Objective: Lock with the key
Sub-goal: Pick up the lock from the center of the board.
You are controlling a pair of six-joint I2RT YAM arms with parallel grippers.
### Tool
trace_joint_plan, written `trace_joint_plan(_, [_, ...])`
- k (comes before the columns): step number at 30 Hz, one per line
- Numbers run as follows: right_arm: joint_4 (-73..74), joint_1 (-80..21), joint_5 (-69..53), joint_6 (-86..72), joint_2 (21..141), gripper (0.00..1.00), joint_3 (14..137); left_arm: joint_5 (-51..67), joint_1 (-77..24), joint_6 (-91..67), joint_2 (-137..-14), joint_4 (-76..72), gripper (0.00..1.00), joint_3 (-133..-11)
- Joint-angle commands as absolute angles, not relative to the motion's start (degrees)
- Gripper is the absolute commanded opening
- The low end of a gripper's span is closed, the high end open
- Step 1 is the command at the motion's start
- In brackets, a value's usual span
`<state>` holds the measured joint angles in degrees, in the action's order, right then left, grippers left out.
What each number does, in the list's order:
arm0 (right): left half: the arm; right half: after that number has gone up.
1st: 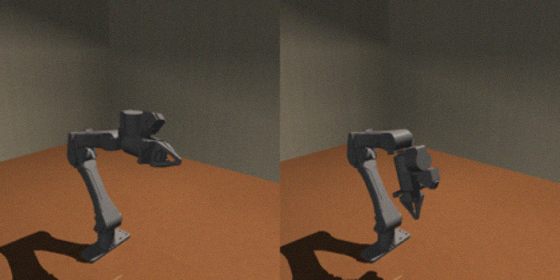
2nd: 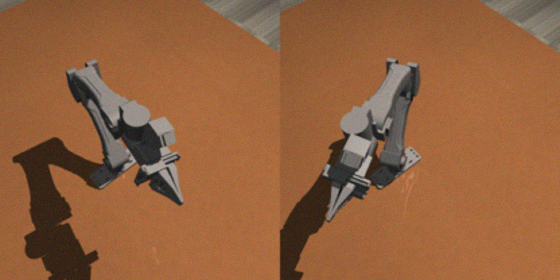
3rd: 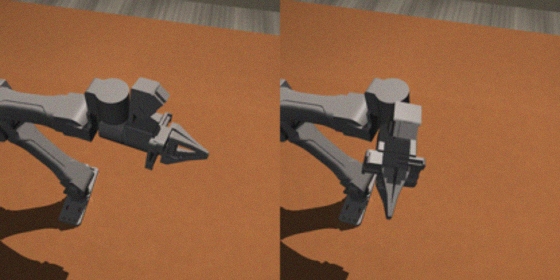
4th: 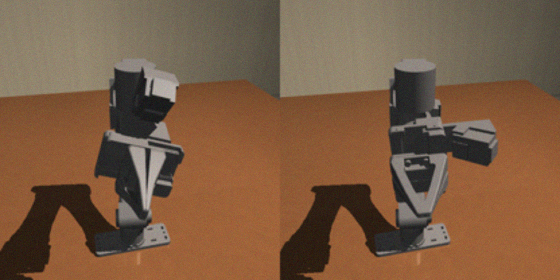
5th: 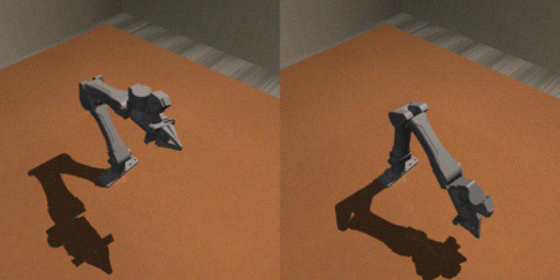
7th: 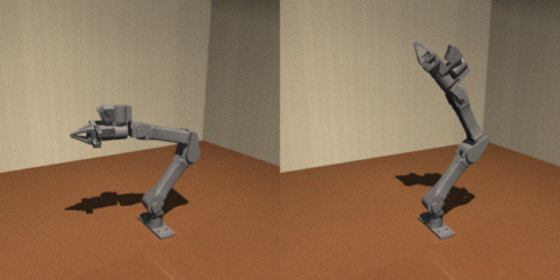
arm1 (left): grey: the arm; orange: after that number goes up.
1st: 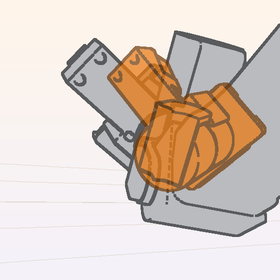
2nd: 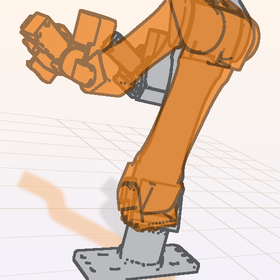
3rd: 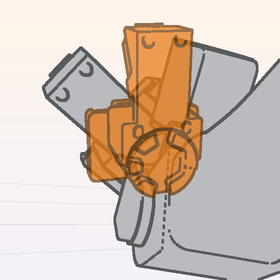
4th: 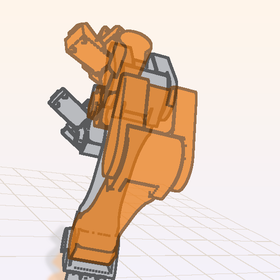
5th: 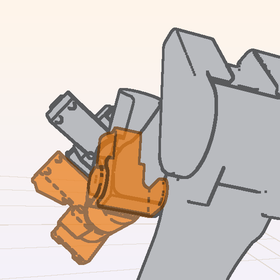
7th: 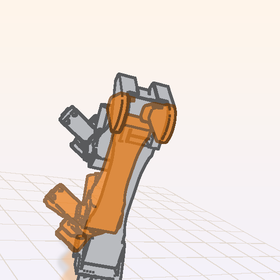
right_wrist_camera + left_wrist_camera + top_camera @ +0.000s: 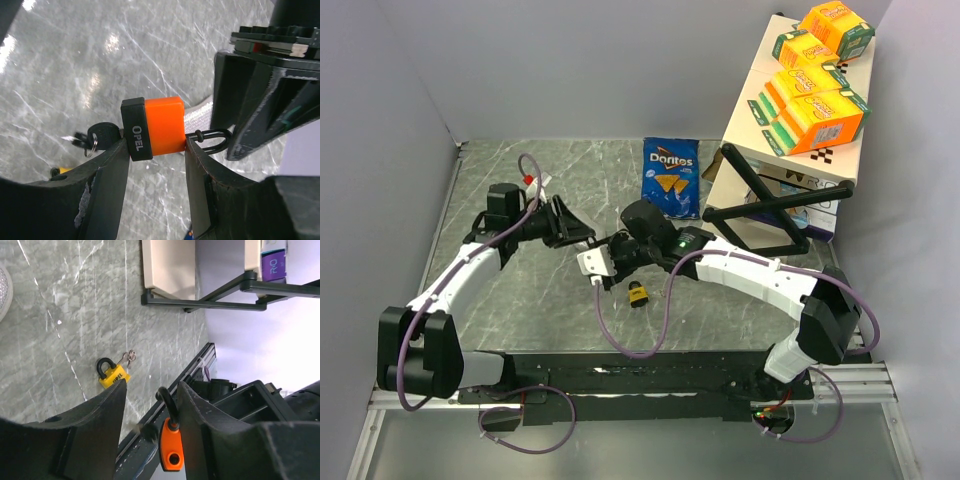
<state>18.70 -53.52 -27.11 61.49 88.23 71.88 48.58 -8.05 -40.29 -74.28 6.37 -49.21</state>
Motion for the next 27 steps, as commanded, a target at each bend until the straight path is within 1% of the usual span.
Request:
trace_joint_plan(1, [17.5, -54.1, -23.6, 63.9, 88.1, 0.0, 73.7, 47.8, -9.1, -38.1, -74.7, 7.5, 0.5, -51.0])
trace_joint_plan(6, [18.4, -54.4, -23.2, 63.6, 88.9, 0.0, 74.5, 48.4, -10.5, -37.4, -75.1, 7.6, 0.49, -51.0])
trace_joint_plan(12, [19.6, -54.7, -23.2, 63.5, 89.7, 0.0, 75.7, 48.7, -11.7, -36.7, -75.2, 7.6, 0.43, -51.1])
trace_joint_plan(13, [19.6, -54.8, -23.0, 63.5, 89.8, 0.0, 75.8, 49.0, -12.0, -36.7, -75.4, 7.6, 0.4, -51.1])
trace_joint_plan(15, [19.6, -54.8, -23.0, 63.8, 89.9, 0.0, 76.0, 49.1, -12.0, -36.7, -75.4, 7.4, 0.36, -51.1])
trace_joint_plan(18, [19.5, -55.1, -23.0, 64.0, 90.0, 0.0, 76.1, 49.6, -12.1, -37.0, -75.5, 7.0, 0.21, -51.1])
trace_joint_plan(19, [19.4, -55.1, -23.0, 64.0, 90.1, 0.0, 76.2, 49.7, -12.1, -37.3, -75.5, 6.7, 0.14, -51.1])
trace_joint_plan(21, [19.1, -55.0, -23.0, 64.0, 90.2, 0.0, 76.1, 49.6, -12.1, -37.6, -75.4, 6.7, 0.08, -51.3])
trace_joint_plan(22, [18.9, -55.1, -22.9, 64.0, 90.1, 0.0, 76.1, 49.6, -12.0, -37.8, -75.6, 7.1, 0.01, -51.6])
trace_joint_plan(24, [17.7, -55.1, -22.2, 63.5, 89.7, 0.0, 75.2, 49.8, -11.5, -37.8, -75.8, 7.4, 0.01, -53.3])
trace_joint_plan(25, [15.8, -55.1, -21.4, 63.1, 89.6, 0.04, 74.9, 50.4, -10.4, -38.0, -75.8, 7.2, 0.01, -53.9])
trace_joint_plan(26, [14.8, -55.0, -20.1, 62.0, 89.0, 0.1, 74.4, 50.8, -9.6, -38.8, -75.8, 6.9, 0.01, -54.7])
trace_joint_plan(27, [13.8, -55.0, -19.2, 61.1, 88.9, 0.34, 73.8, 51.9, -8.8, -39.0, -75.6, 6.7, 0.01, -55.0])
